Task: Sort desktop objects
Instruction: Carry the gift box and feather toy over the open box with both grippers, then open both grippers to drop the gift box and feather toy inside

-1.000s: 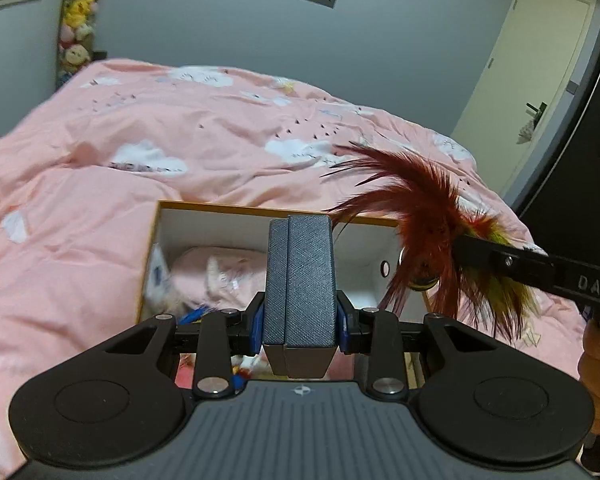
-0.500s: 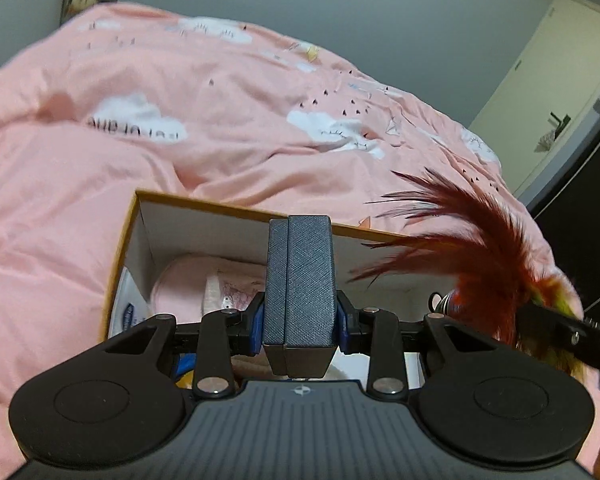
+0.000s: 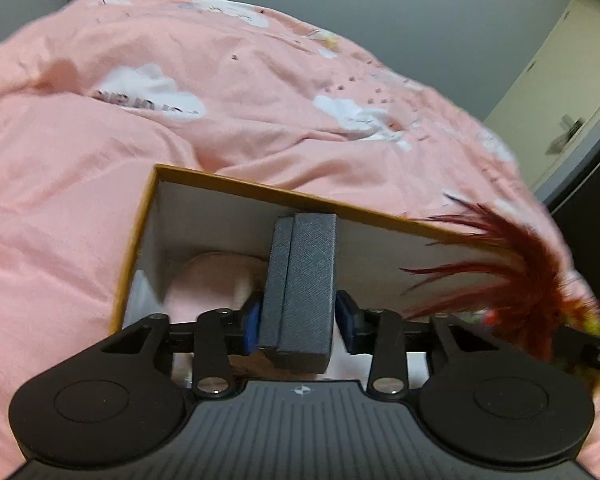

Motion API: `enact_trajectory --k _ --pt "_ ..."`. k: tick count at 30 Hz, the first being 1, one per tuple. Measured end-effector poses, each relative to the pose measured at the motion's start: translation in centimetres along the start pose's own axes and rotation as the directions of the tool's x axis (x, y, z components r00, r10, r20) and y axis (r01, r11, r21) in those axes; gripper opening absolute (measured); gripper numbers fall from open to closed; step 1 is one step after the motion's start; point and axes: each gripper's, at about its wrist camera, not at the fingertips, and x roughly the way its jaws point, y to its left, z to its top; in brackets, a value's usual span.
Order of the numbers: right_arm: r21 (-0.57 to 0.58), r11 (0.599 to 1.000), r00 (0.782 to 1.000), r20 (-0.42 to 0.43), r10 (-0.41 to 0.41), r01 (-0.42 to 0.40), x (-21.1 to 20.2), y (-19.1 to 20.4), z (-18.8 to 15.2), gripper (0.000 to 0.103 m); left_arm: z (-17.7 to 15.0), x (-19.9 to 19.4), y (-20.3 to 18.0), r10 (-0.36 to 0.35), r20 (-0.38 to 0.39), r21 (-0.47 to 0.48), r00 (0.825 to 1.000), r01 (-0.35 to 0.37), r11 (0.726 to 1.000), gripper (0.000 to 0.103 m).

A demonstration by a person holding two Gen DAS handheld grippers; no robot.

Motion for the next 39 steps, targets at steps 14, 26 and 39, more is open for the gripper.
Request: enact_trajectory --k 14,26,39 --pt "0.002 1.000 1.000 -0.007 -0.014 0.014 0.1 0.2 -0.4 0.001 -1.2 -1.7 -2.3 0.187 0.074 0.211 0.980 -0.199 0.957 0.059" --pt "0.007 1.000 1.000 -0.028 -0.005 0.005 0.6 0.5 -0.6 0.001 -1.1 -0.4 -2.4 0.200 0.102 0.173 0.975 -0.215 0.961 0.048" --pt "0.005 1.000 0.999 -0.035 -0.001 0.001 0.6 0.7 -1.0 0.001 -3.9 -5.7 -2.5 0.175 0.066 0.272 0.982 -0.187 0.944 0.049"
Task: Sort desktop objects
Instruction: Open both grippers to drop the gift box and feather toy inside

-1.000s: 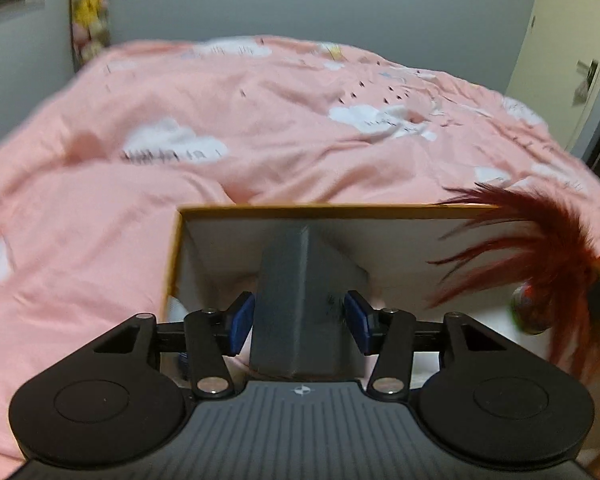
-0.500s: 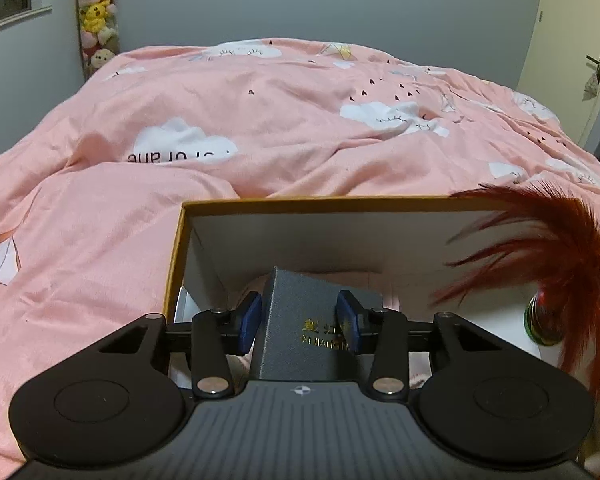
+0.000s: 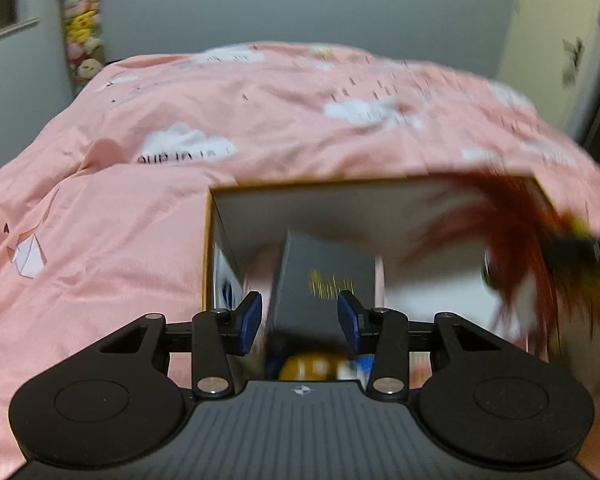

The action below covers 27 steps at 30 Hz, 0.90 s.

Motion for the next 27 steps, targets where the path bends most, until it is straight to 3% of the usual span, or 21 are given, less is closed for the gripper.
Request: enact_trajectory --k 5,9,16,22,27 --pt "0.000 1.000 1.000 -0.007 -0.001 0.001 0.2 0.1 0.0 0.001 -1.1 0.8 -0.8 -0.034 -0.063 -0.007 0.997 0.034 0.999 0.041" --pt "-0.001 1.000 1.000 -0.015 0.002 -0.002 0.4 0.1 0.4 0.001 -1.1 1.9 -0.5 -0.060 -0.050 -0.048 0.997 0.057 0.997 0.036" --pt "0.000 0.999 0.999 -0.029 0.039 -0.039 1.6 0.6 1.9 0.001 -0.2 3.6 0.3 -0.120 -0.047 -0.148 0.992 0.112 0.983 0.035" --pt "0.051 0.994 0.993 -0.059 0.098 -0.095 4.2 0.9 2.9 0.001 -0.5 4.5 0.8 -0.197 -0.056 -0.242 0.979 0.178 0.954 0.035" --pt "0.098 0.993 0.992 -0.101 0.076 -0.066 6.9 0.2 2.9 0.001 -0.7 4.6 1.3 -0.211 -0.048 -0.273 0.976 0.190 0.943 0.035"
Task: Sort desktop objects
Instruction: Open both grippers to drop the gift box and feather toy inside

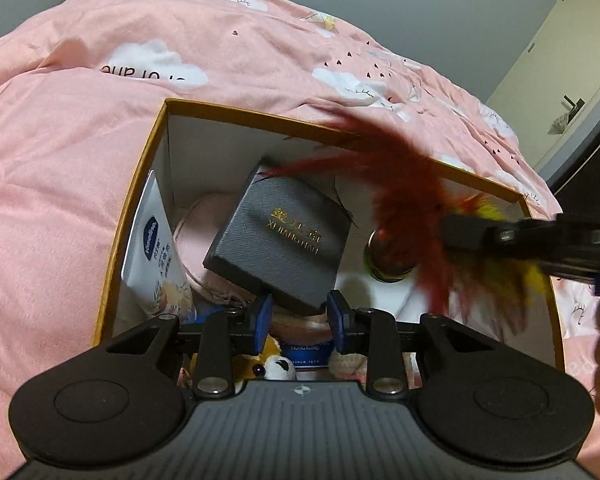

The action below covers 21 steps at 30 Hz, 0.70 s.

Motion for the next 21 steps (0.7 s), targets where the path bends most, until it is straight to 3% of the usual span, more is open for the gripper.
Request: enact_trajectory --k 12,21 --pt "0.093 0.995 0.997 -0.071 0.043 -0.037 1.9 -1.3 -0.8 0.004 -0.7 -2.4 -0.5 0.030 0.012 0.012 0.999 -0.030 0.999 0.035" --pt "0.038 0.999 0.999 -0.037 0.009 -0.007 -0.1 -0.2 -1.3 0.007 -2.5 -5.6 -2.0 0.049 0.043 0.018 0.998 -0.050 0.999 0.035"
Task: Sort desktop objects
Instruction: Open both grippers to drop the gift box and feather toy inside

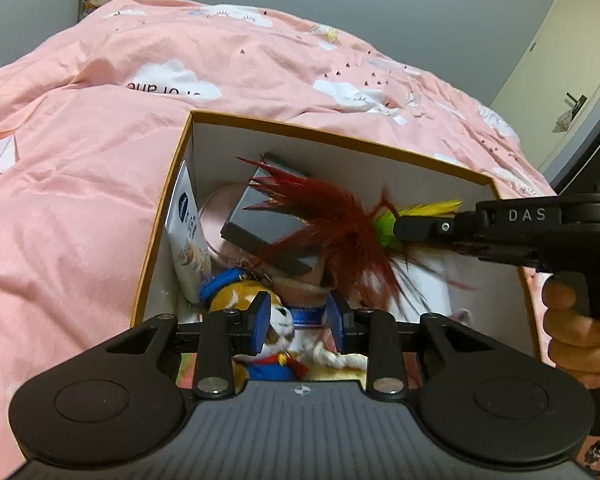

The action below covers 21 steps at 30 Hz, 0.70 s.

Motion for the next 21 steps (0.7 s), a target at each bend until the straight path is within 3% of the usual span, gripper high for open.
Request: enact_trajectory --k 10,16,21 --pt "-0.219 0.975 0.989 0.151 -0.002 0.035 -6.6 4.5 -3.3 0.012 -3.5 -4.2 -1.8 -0.012 0.034 0.054 0.999 0.010 0.998 0.035" --pt "-0.242 0.970 0.990 0.137 0.035 -0.001 -9.6 5.8 -7.3 0.031 -6.8 -5.3 -1.9 -0.015 -0.028 0.061 0.999 0.017 0.998 0.035" --pt "-0.251 0.968 0.996 0.085 0.005 0.017 -10.9 6.4 -11.3 0.033 -8.5 -6.3 -1.1 0.059 -0.083 0.061 0.995 -0.054 0.997 0.035"
